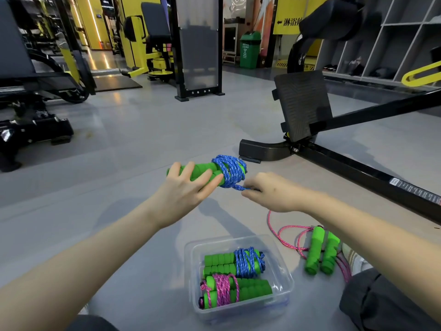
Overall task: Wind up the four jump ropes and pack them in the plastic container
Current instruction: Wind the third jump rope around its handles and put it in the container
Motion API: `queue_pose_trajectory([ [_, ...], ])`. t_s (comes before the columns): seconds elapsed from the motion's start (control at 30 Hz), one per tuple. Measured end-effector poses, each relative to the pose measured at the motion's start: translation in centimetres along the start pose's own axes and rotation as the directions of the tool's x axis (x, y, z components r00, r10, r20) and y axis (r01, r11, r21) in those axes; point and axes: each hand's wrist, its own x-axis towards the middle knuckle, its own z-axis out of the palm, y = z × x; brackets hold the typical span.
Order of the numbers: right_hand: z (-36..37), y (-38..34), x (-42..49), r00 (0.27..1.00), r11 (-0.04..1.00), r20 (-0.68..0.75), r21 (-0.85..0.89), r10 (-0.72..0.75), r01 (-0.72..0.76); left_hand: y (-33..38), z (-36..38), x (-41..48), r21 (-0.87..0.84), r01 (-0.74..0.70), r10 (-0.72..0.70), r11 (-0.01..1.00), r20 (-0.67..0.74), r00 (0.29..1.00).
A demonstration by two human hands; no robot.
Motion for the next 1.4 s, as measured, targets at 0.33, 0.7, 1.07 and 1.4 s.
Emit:
queue_pose_trajectory([
  [0.33,-2.2,2.1,-0.3,0.989,0.906,-0.085,0.398,-0.12,0.144,1.4,-0.7,-0.3,-0.115,-0.192,0.194,0.975,0.007,0.981],
  [0.7,-0.4,2.2,-0.2,0.97,0.873,-0.132,0.423,-0.205,0.242,2.4,-2.3,1.2,-0.157,-0.3,0.271,0.941,-0.183,0.945],
  [1.07,-0.5,2.3,0.0,0.927,0.848,-0.31,0.415,-0.21,0.331,2.1,-1.9,1.6,-0.104,-0.231,0.19,0.967,-0.308,0.932],
  [1.4,-0.5,2.3,-0.6,0.932,0.858,-0.26,0.387,-0.251,0.339,2.1,-1.3,1.1,-0.11,-0.245,0.198,0.963,-0.328,0.924],
])
